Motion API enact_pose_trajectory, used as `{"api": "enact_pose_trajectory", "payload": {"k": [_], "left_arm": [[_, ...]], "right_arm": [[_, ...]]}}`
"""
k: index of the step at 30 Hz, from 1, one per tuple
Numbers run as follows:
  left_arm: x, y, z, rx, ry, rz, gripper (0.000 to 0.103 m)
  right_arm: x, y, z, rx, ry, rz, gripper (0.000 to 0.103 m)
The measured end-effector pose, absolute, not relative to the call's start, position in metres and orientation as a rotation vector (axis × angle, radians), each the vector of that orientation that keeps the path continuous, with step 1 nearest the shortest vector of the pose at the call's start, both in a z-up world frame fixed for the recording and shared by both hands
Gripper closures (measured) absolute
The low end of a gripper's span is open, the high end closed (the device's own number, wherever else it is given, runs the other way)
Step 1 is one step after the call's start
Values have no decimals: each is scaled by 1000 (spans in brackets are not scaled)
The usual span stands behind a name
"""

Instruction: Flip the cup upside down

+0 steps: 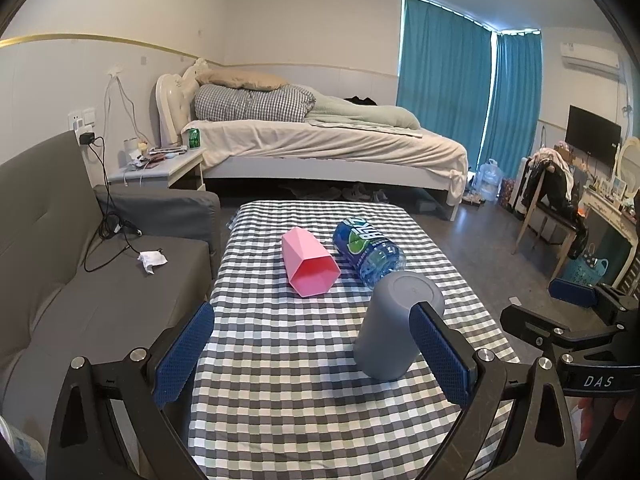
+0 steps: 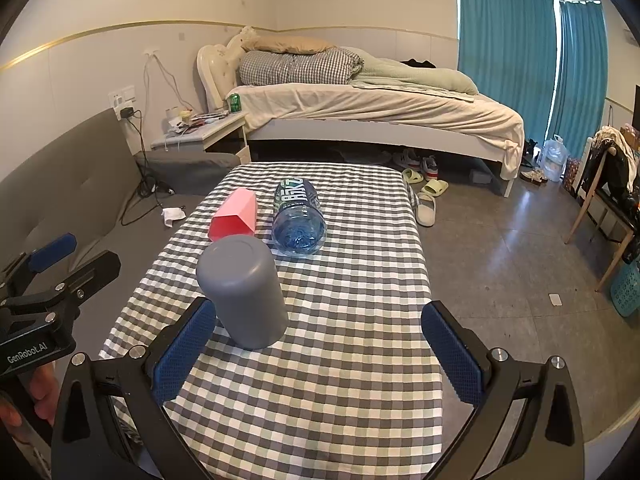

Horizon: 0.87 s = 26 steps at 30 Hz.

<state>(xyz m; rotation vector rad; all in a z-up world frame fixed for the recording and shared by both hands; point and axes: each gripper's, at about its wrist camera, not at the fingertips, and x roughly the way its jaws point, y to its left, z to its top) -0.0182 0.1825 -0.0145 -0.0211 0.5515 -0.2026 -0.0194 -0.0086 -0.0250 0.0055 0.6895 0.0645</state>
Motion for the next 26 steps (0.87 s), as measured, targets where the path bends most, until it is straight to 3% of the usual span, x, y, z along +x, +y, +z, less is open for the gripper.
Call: {"api": "enact_pose_trajectory", "payload": {"k": [26], "left_arm": [[-17, 185, -17, -23, 554, -202, 2]], "right_arm": [[-20, -5, -27, -6, 695, 68, 0]]}}
